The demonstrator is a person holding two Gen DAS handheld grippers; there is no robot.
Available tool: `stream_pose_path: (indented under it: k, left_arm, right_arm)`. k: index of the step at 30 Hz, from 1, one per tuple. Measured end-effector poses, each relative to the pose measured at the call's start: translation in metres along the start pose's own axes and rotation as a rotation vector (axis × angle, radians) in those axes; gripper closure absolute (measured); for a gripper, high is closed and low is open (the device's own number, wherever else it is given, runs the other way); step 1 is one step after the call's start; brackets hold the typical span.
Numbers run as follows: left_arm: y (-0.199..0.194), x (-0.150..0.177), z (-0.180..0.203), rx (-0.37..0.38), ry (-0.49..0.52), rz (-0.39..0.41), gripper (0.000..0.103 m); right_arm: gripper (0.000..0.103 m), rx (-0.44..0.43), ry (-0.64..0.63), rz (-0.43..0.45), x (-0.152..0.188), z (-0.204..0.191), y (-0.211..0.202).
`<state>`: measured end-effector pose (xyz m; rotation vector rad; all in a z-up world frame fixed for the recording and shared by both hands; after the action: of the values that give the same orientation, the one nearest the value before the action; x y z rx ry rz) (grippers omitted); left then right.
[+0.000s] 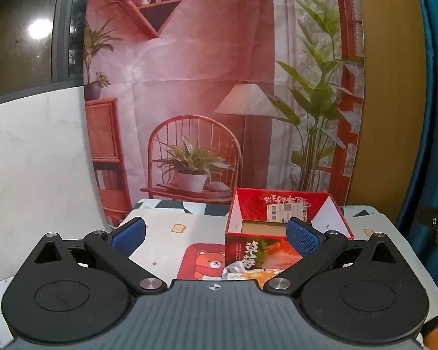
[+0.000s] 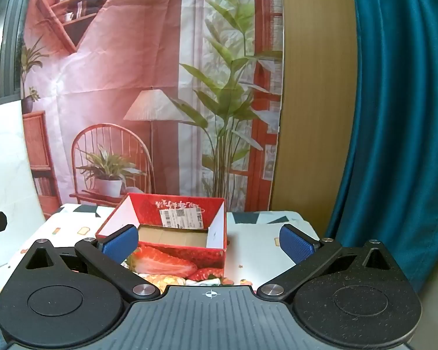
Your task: Organize soft objects
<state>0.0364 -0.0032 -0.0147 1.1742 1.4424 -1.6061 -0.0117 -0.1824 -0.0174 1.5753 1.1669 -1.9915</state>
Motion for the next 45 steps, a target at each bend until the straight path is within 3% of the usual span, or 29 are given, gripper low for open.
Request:
stream_pose_path:
  k: [45]
  left_arm:
    - [0.0008, 0.0003, -0.004, 0.031, -0.025, -0.012, 0.0]
  right_arm:
    - [0.0, 0.005, -0.005, 0.012, 0.002, -0.0022, -0.0015]
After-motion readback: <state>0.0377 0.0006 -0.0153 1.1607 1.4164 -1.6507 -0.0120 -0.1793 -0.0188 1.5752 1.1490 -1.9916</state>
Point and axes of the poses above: each gripper's, at about its wrist camera, not at the fingertips, and y roughly the way its jaws point, z to its right, x to its underside, the point moved 4 cm from there along y, roughly the way its jaws point, and after that the axes turned 9 degrees about x, right-handed, at the moved point
